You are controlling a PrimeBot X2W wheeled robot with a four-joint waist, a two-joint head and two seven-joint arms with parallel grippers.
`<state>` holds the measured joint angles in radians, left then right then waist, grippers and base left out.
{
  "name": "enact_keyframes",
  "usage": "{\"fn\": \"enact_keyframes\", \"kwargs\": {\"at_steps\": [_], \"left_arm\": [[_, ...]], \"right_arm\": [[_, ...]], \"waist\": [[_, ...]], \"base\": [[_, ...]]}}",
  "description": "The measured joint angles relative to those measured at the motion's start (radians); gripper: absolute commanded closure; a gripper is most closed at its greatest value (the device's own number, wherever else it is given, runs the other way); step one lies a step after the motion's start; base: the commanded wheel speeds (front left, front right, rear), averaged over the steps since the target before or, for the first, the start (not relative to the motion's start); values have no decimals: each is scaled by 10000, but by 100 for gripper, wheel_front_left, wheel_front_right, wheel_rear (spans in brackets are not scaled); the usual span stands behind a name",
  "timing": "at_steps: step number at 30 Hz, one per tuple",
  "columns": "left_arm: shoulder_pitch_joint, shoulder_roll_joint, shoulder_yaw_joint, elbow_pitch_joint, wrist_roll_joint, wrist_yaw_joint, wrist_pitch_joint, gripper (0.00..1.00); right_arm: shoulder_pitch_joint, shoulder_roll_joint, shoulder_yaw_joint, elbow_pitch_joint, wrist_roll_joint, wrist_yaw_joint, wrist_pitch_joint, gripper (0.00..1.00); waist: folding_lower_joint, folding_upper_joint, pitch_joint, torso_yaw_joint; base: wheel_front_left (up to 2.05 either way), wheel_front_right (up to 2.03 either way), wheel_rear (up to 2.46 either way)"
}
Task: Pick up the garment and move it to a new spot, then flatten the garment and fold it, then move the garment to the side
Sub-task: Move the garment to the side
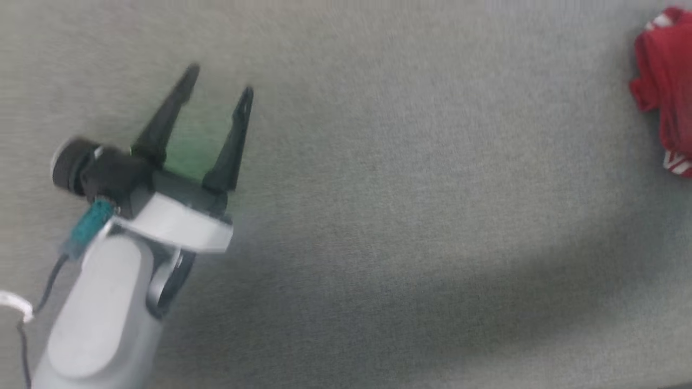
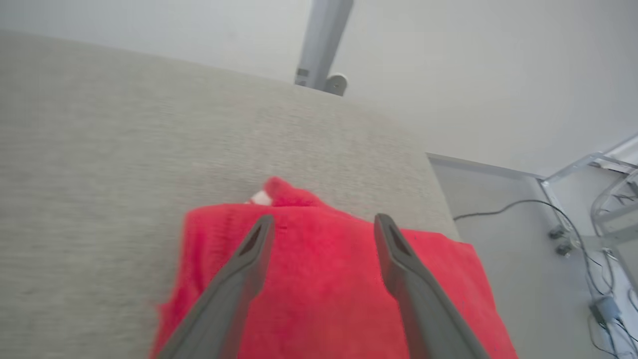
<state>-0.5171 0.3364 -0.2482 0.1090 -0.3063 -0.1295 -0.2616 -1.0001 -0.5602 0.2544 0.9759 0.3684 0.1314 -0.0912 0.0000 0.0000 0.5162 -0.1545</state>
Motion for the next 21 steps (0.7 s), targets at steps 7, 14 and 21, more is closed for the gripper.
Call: {"fn": "enact_keyframes", "kwargs": {"at_steps": [7, 14, 21], "left_arm": [[1781, -675, 807, 263, -36, 2, 0, 0], [3122, -1058, 1618, 627, -90, 2, 0, 0], [4288, -1296, 2357, 859, -201, 2, 0, 0]], "right_arm": [[1427, 752, 562, -569, 460, 0, -1233, 0], [3102, 1701, 376, -976, 823, 0, -1655, 0], [4498, 2405, -44, -1983, 901, 0, -1697, 0]], "waist": [[0, 0, -1345, 691], [1, 0, -2698, 1440], [0, 0, -3932, 1906]], "base": [[0, 0, 0], [0, 0, 0], [0, 0, 0]]}}
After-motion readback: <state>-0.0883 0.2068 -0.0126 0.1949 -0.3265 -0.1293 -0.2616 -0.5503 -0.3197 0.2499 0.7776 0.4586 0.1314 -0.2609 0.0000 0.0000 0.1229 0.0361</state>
